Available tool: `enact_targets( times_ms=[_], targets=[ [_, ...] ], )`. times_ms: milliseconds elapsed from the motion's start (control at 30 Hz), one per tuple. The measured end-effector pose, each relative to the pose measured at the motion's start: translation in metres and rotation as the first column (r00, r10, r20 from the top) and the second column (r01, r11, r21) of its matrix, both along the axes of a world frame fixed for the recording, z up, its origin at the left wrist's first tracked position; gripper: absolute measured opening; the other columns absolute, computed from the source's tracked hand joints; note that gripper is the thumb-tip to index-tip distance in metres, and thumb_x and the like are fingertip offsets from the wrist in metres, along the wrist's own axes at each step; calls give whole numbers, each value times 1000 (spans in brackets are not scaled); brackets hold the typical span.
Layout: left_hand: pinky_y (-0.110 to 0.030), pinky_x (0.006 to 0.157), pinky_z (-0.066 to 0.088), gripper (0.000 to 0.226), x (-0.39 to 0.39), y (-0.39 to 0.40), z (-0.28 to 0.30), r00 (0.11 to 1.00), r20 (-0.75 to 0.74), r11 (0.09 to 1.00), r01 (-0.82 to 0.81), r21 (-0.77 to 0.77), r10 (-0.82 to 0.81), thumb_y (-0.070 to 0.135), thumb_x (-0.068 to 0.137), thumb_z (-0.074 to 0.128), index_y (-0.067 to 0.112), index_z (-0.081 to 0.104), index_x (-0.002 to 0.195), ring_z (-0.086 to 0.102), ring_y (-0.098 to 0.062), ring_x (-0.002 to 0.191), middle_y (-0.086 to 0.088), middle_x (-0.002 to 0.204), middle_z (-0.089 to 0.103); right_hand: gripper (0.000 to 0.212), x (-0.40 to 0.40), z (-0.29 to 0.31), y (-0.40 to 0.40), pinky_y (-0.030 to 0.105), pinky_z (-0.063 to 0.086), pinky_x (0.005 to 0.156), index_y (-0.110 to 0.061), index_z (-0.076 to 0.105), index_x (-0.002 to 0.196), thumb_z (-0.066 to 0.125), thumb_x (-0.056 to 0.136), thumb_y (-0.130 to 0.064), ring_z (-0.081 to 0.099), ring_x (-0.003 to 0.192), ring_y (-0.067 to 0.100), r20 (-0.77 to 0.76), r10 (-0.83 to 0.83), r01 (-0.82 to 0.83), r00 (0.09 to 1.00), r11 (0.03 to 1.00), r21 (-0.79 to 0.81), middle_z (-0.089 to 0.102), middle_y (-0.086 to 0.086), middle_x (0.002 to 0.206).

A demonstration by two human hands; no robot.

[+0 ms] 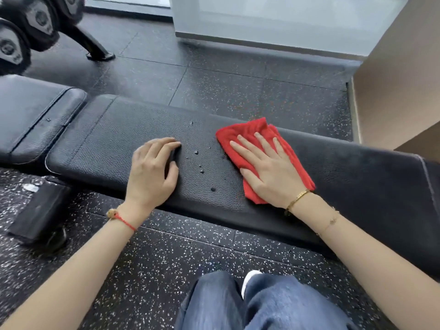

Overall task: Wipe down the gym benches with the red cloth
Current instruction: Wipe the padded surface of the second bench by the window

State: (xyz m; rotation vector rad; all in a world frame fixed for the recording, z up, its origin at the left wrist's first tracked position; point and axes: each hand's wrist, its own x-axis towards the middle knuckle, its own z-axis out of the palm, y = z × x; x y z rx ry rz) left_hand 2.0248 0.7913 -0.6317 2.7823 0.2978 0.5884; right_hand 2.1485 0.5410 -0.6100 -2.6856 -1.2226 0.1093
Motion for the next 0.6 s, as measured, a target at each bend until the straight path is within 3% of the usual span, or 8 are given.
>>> enact_targets(
  times_ms=[167, 333, 467, 600],
  targets=[
    [-45, 112, 33, 44, -1, -4, 9, 998, -66, 1000, -14, 7, 15, 21, 90, 47, 14, 56, 132, 45, -23, 131, -1, 139, 54, 59, 40, 8, 49, 49, -2, 120, -40, 12, 153, 34, 99, -44, 3, 151, 21, -25, -125, 123, 992, 989, -86, 10, -16, 162],
    [-46, 112, 33, 44, -2, -2, 6, 998, -70, 1000, -5, 10, 5, 21, 90, 46, 15, 55, 132, 46, -23, 130, 0, 140, 52, 59, 14, 7, 96, 51, -4, 120, -38, 14, 154, 35, 98, -43, 4, 151, 21, -31, -50, 48, 998, 997, -63, 12, -14, 162],
    [-44, 112, 34, 43, -2, 3, -1, 1000, -28, 1000, 8, 12, -8, 22, 90, 45, 15, 56, 130, 46, -22, 130, 0, 138, 54, 59, -26, -2, 70, 50, 2, 121, -38, 20, 153, 32, 96, -45, 9, 151, 20, 9, 66, -66, 998, 998, 9, 18, -15, 160],
    [-46, 111, 35, 41, -2, 5, -1, 999, -32, 999, 36, 10, -35, 24, 92, 45, 13, 58, 130, 48, -25, 129, -2, 136, 56, 57, -33, -7, 31, 45, 1, 122, -42, 19, 152, 32, 97, -46, 8, 151, 16, 17, -55, 55, 998, 998, 29, 17, -19, 160]
  ],
)
